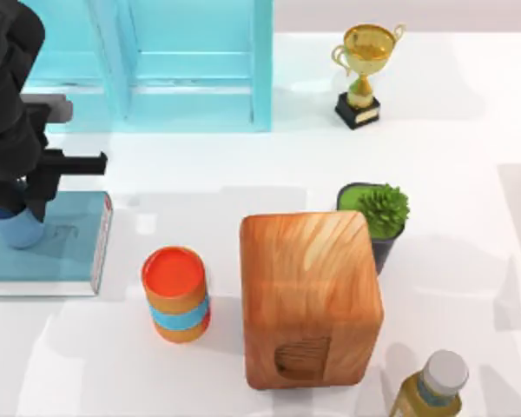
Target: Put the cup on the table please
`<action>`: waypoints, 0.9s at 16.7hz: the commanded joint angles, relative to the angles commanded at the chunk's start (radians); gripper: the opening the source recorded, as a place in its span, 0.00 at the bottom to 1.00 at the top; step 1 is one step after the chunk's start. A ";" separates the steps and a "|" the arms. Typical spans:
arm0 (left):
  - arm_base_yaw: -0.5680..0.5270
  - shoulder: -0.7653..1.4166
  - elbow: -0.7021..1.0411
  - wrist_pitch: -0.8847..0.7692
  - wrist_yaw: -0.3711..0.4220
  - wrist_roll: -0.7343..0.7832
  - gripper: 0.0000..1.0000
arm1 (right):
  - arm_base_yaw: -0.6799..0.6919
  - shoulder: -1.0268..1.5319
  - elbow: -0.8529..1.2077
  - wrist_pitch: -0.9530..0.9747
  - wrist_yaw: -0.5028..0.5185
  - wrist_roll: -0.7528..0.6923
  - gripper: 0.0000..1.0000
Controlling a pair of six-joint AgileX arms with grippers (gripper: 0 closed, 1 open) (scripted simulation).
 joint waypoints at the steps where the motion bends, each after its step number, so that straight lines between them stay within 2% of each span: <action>1: 0.000 -0.002 0.016 -0.023 0.000 0.000 0.00 | 0.000 0.000 0.000 0.000 0.000 0.000 1.00; 6: -0.001 -0.033 0.128 -0.155 0.000 -0.002 0.00 | 0.000 0.000 0.000 0.000 0.000 0.000 1.00; 12: -0.002 -0.028 0.141 -0.169 -0.001 -0.002 0.00 | 0.000 0.000 0.000 0.000 0.000 0.000 1.00; 15: -0.045 0.024 0.209 -0.208 -0.003 -0.044 0.00 | 0.000 0.000 0.000 0.000 0.000 0.000 1.00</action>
